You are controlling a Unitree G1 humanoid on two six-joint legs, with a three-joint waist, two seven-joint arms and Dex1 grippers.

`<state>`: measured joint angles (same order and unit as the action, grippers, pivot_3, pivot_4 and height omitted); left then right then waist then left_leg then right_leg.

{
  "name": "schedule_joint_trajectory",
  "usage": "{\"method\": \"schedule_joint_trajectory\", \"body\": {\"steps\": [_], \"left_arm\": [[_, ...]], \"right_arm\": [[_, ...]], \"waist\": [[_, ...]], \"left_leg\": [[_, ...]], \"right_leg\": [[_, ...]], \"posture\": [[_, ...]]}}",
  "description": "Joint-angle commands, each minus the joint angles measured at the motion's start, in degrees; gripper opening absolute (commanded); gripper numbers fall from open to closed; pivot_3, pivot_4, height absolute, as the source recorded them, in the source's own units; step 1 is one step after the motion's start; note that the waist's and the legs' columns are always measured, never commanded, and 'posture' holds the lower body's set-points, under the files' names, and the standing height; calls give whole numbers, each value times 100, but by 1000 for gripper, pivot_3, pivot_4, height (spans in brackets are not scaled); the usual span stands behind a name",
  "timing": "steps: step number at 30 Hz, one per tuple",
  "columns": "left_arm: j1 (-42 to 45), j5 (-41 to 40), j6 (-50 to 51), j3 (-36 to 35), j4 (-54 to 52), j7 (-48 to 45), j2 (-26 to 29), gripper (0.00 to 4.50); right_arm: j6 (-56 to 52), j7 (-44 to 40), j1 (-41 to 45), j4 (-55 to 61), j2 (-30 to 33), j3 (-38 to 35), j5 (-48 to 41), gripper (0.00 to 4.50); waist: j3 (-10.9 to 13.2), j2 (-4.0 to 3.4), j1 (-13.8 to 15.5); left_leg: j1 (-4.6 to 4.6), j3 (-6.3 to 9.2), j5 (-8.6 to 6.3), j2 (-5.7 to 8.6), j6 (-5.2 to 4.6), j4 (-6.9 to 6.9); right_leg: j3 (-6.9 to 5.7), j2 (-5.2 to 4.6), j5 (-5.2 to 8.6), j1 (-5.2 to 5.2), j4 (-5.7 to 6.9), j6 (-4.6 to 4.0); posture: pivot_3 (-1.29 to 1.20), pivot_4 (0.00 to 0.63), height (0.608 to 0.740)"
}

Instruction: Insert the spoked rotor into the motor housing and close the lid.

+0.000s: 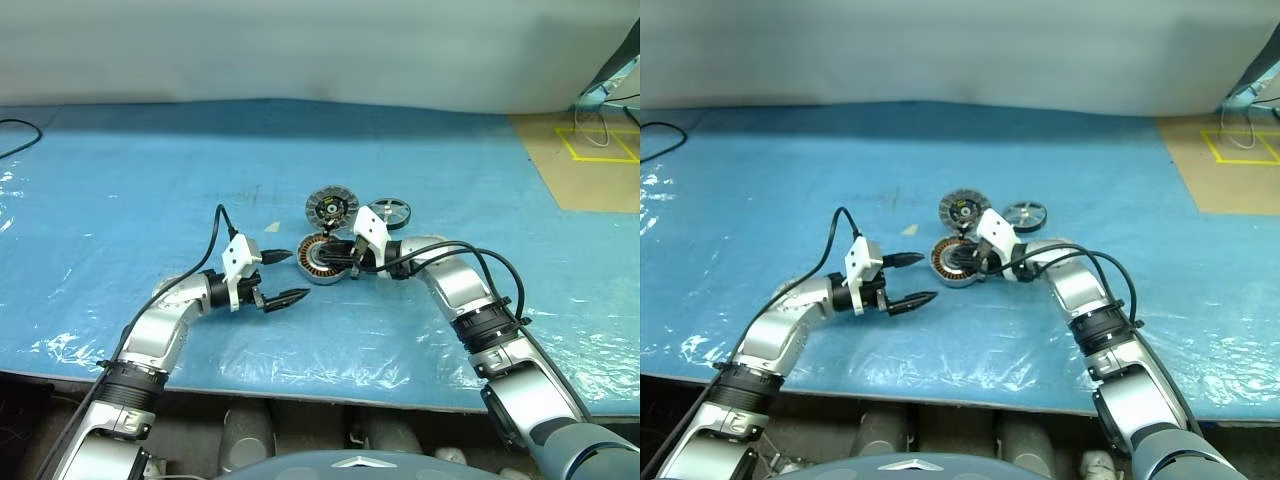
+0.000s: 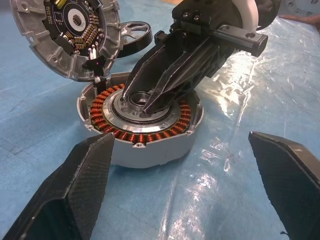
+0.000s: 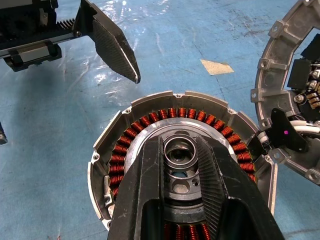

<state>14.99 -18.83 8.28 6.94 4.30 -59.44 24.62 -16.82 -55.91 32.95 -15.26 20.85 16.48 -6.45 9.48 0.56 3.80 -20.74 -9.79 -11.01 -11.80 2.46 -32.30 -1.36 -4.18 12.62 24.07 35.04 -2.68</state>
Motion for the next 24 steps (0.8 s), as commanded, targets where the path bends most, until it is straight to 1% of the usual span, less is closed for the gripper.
{"method": "schedule_joint_trajectory", "body": {"steps": [1, 16, 17, 18, 19, 21, 24], "left_arm": [[90, -37, 43, -16, -235, 22, 9, 4500], [41, -56, 166, 1, -420, 70, -19, 4500], [46, -61, 206, 6, -464, 87, -22, 4500], [48, -68, 246, 9, -509, 103, -25, 4500], [48, -72, 277, 9, -543, 114, -26, 4500], [49, -90, 371, 6, -646, 146, -23, 4500], [57, -105, 490, 1, -761, 184, -24, 4500]], "right_arm": [[-79, -19, 19, 53, 69, -51, 18, 740], [66, 33, 5, -58, 102, 27, 160, 740], [134, 80, 17, -103, 100, 28, 203, 1012], [182, 101, 23, -134, 100, 30, 230, 1408], [214, 110, 27, -154, 99, 29, 249, 1595], [62, 28, 18, -66, 94, -4, 146, 2183], [-156, -76, 15, 95, 66, -87, -46, 2183]], "waist": [[0, 0, 0], [0, 0, 0], [0, 0, 0], [0, 0, 0], [0, 0, 0], [0, 0, 0], [0, 0, 0]], "left_leg": [[0, 0, 0, 0, 0, 0], [0, 0, 0, 0, 0, -1], [0, 0, 0, 0, 0, -1], [0, 0, 0, 0, 0, -1], [0, 0, 0, 0, 0, -1], [1, 0, 0, 0, 0, -1], [1, 0, 0, 0, 0, 0]], "right_leg": [[0, 0, 0, 0, 0, 0], [1, 0, 0, 0, 1, 0], [0, 0, 0, 0, 2, 0], [0, 0, 0, 0, 2, 0], [1, 0, 0, 0, 2, 0], [1, -1, 0, 0, 2, 0], [1, 0, 0, 0, 1, 0]], "posture": [[0, 150, 740], [0, 150, 740], [0, 150, 740], [0, 150, 740], [0, 150, 740], [0, 150, 740], [0, 150, 740]]}}
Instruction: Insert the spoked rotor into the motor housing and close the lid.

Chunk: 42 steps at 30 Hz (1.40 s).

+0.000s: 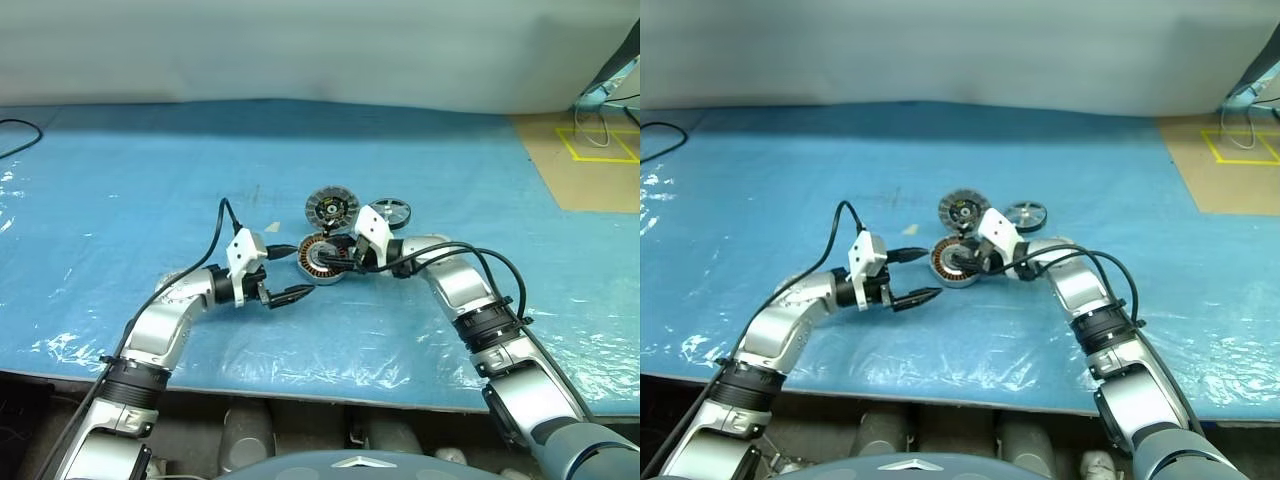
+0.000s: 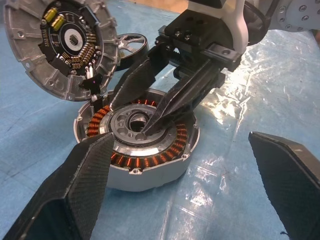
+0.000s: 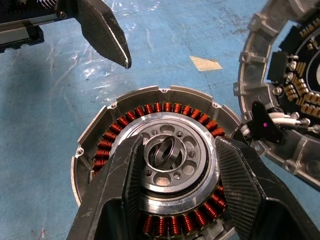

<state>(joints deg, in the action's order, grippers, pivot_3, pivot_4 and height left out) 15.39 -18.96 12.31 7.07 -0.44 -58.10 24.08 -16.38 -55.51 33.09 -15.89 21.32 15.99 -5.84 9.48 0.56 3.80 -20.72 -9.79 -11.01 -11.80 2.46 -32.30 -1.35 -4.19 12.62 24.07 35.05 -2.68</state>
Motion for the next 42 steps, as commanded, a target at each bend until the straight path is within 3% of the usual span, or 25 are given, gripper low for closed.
{"method": "schedule_joint_trajectory", "body": {"steps": [1, 10, 14, 17, 21, 22, 32, 42], "left_arm": [[21, -95, 130, -8, -329, 67, 26, 4500], [84, -88, 135, -40, -147, 81, -52, 4500], [95, -100, 19, -118, 49, 52, -71, 4500], [97, -73, -107, -170, 206, 50, -57, 4500], [96, -83, -187, -212, 271, 78, -49, 4500], [94, -83, -202, -219, 281, 80, -47, 4500], [5, -99, -285, -199, 262, 73, -49, 4500], [154, -210, 378, -131, -415, 317, -45, 4500]], "right_arm": [[-206, -126, 0, 204, 13, -63, -140, 2183], [-686, -255, 101, 699, -197, -492, -856, 2183], [-545, -154, 167, 580, -245, -481, -754, 2183], [-275, -23, 208, 283, -267, -342, -486, 1582], [-167, -32, 199, 152, -270, -274, -360, 145], [-190, -21, 207, 128, -275, -273, -345, 37], [-180, -35, 130, -16, -212, -135, -127, 37], [268, 240, 46, -340, -166, 48, 336, 37]], "waist": [[0, 0, 0], [0, 0, -6], [0, 0, -3], [0, 0, -6], [0, 0, -2], [0, 0, -2], [0, 0, -3], [0, 0, -3]], "left_leg": [[0, 0, 0, 0, 0, 1], [-3, 0, 4, 0, -6, 1], [-3, 0, 2, 0, -3, 0], [-2, 0, 1, 1, -1, 0], [-5, 0, 1, 1, 0, 2], [-7, 0, 1, 1, 0, 2], [-5, 0, 1, 0, 0, 3], [-4, 0, 1, 0, 0, 2]], "right_leg": [[0, 0, 0, 0, 0, 0], [-1, 1, 0, 2, -2, 0], [-1, 1, 0, 2, -1, 0], [-1, 1, 0, 2, -1, 0], [-1, 0, 0, 2, -5, 0], [-1, 0, 0, 2, -6, 0], [-2, 1, 0, 3, -5, 0], [-1, 0, 0, 2, -4, 0]], "posture": [[0, 150, 740], [0, 150, 740], [0, 150, 740], [0, 150, 740], [0, 150, 740], [0, 150, 740], [0, 150, 740], [0, 150, 740]]}}
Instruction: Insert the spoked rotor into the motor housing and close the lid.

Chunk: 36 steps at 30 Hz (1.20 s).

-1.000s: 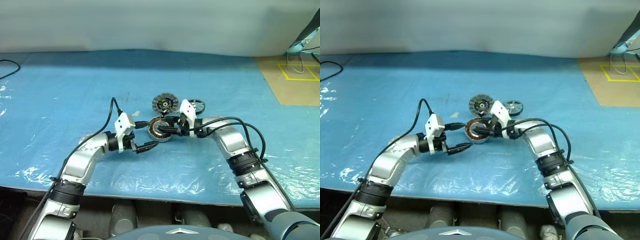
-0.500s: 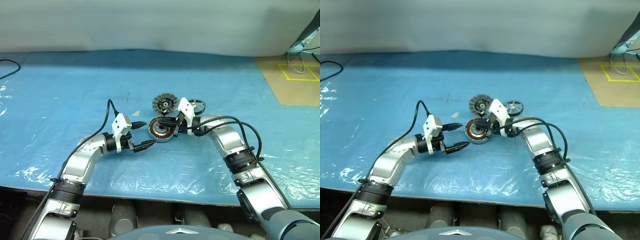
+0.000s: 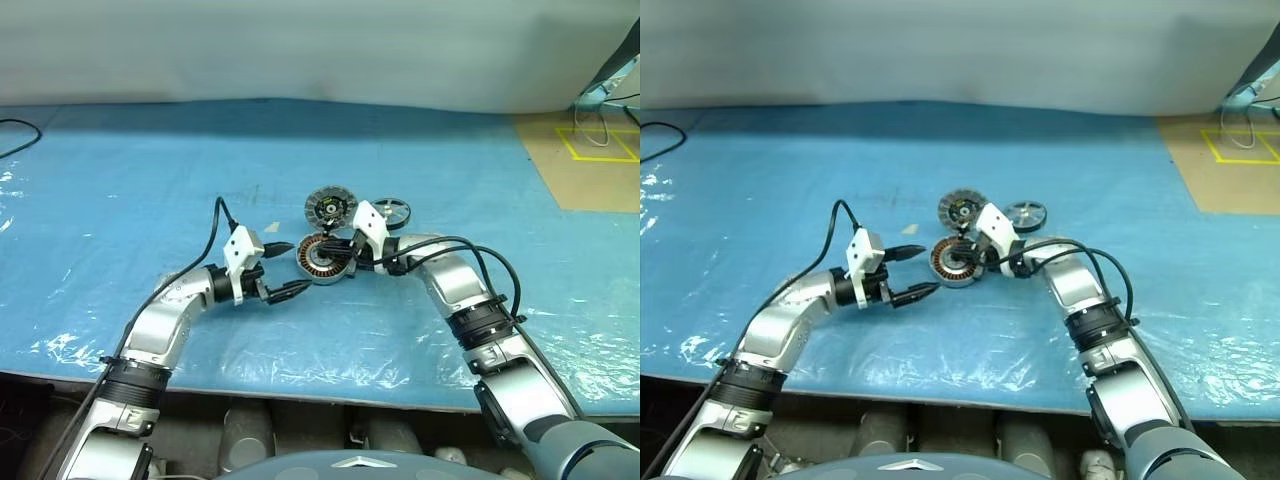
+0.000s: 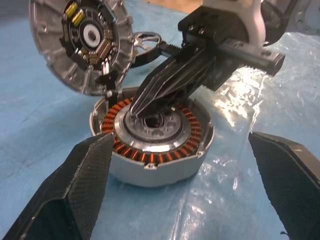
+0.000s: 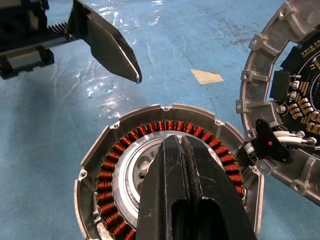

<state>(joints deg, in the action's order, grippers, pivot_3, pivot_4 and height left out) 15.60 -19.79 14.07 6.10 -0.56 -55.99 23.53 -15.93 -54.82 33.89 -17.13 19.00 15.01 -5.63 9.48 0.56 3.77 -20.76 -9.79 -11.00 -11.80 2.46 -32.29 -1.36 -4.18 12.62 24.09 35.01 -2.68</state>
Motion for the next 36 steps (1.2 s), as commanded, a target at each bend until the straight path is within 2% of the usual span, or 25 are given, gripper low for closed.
{"method": "schedule_joint_trajectory", "body": {"steps": [1, 4, 8, 16, 26, 30, 34, 36], "left_arm": [[172, -137, 293, -12, -472, 154, -6, 4500], [256, -150, 504, 44, -635, 273, -48, 4500], [278, -163, 705, 83, -828, 385, -75, 4500], [-20, -188, 347, -87, -608, 105, 114, 4500], [55, -189, -72, -168, -55, -175, 166, 4500], [128, -152, -128, -113, 60, -169, 119, 4500], [182, -144, -105, -74, 64, -107, 48, 4500], [152, -134, -105, -51, 25, -88, 25, 4500]], "right_arm": [[380, 243, -41, -336, 105, 243, 488, 37], [528, 337, -76, -548, 125, 365, 685, 37], [-95, 102, -219, -332, 78, 326, 373, 37], [-1701, 184, -206, -94, -168, 233, -27, 37], [-1984, 733, -195, -240, -121, 632, 449, 37], [-2182, 1127, -66, -392, -255, 480, 431, 37], [-3062, 1097, 118, 67, -514, -138, -312, 37], [-3116, 987, 70, 351, -387, 78, -238, 37]], "waist": [[0, 0, -1], [0, 0, -3], [0, -1, 1], [-5, -3, -26], [-30, -11, -102], [-47, -4, -134], [-47, -2, -131], [-47, -3, -124]], "left_leg": [[2, 0, 0, 0, 0, 0], [23, 0, -1, 1, 1, -3], [93, 0, -15, 1, -19, 4], [90, 0, -15, 0, -17, 23], [114, 0, -16, 2, -17, 35], [122, 0, -15, 3, -16, 39], [147, 0, -15, 5, -16, 49], [145, 1, -15, 9, -16, 59]], "right_leg": [[0, 0, 0, -1, 1, 0], [3, 0, 0, -16, 8, 0], [5, -2, 3, -88, -2, 2], [3, 0, 3, -89, -24, 1], [5, -1, 9, -109, -27, 9], [9, -1, 30, -117, -25, 45], [13, -2, 32, -125, -26, 48], [16, -4, 32, -117, -28, 48]], "posture": [[0, 150, 740], [0, 150, 740], [0, 150, 740], [0, 150, 740], [0, 150, 740], [0, 150, 740], [0, 150, 740], [0, 150, 740]]}}
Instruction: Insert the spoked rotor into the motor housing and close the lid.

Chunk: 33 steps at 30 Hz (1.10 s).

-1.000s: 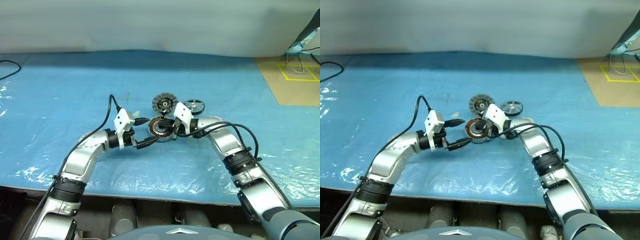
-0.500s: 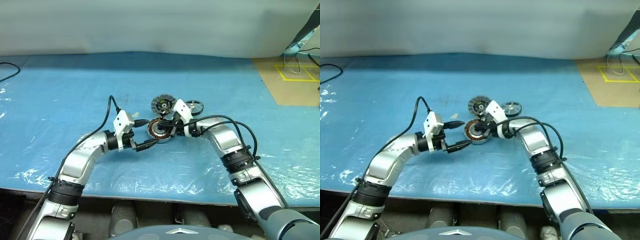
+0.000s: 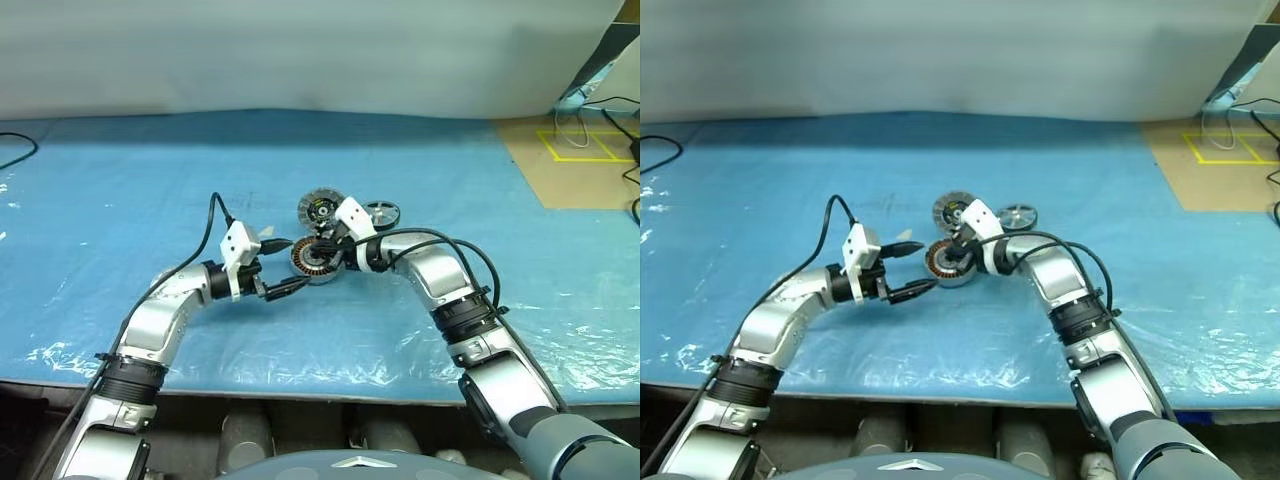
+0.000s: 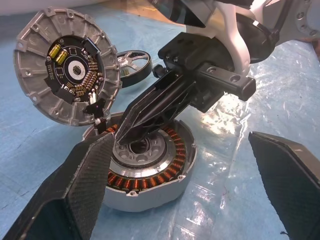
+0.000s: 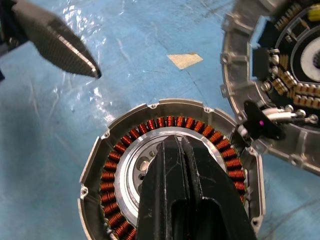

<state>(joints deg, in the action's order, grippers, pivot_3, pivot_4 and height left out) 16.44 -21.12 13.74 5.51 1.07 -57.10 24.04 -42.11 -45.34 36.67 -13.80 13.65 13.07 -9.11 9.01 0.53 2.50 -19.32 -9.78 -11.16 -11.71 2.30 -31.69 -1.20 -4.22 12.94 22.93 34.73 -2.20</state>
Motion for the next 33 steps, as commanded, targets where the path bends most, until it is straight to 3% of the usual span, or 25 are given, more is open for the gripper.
{"method": "schedule_joint_trajectory", "body": {"steps": [1, 9, 15, 22, 33], "left_arm": [[61, 2, -70, 15, -148, 30, -34, 4500], [-1, -16, -24, 38, -273, 101, -62, 4500], [-9, -24, 8, 58, -282, 126, -59, 4500], [-18, -46, 26, 42, -318, 99, -35, 4500], [-188, -92, 146, 8, -608, 158, 18, 4500]], "right_arm": [[-459, 31, -243, 79, 234, 440, 233, 37], [238, 58, -361, -52, 492, 805, 447, 37], [1548, -17, -316, 304, 207, -261, -334, 37], [1364, -615, -294, 799, 188, -574, -1012, 37], [1857, -950, -276, 345, 553, 80, -358, 37]], "waist": [[0, 0, 8], [-9, 5, -11], [-3, 6, 1], [-1, 6, -15], [0, 7, -2]], "left_leg": [[-4, -1, 0, 1, 0, 5], [-25, -14, 14, 0, 25, 52], [-43, -14, 13, 1, 22, 42], [-120, -15, 27, 0, 18, 42], [-131, -15, 20, -7, 29, 26]], "right_leg": [[0, -1, 0, 4, -1, 0], [0, 1, -3, 14, -19, -39], [0, 0, 9, 48, -15, -15], [-9, 12, -9, 120, -6, -42], [-12, 17, -8, 128, -3, -45]], "posture": [[0, 150, 740], [0, 150, 740], [0, 150, 740], [0, 150, 740], [0, 150, 740]]}}
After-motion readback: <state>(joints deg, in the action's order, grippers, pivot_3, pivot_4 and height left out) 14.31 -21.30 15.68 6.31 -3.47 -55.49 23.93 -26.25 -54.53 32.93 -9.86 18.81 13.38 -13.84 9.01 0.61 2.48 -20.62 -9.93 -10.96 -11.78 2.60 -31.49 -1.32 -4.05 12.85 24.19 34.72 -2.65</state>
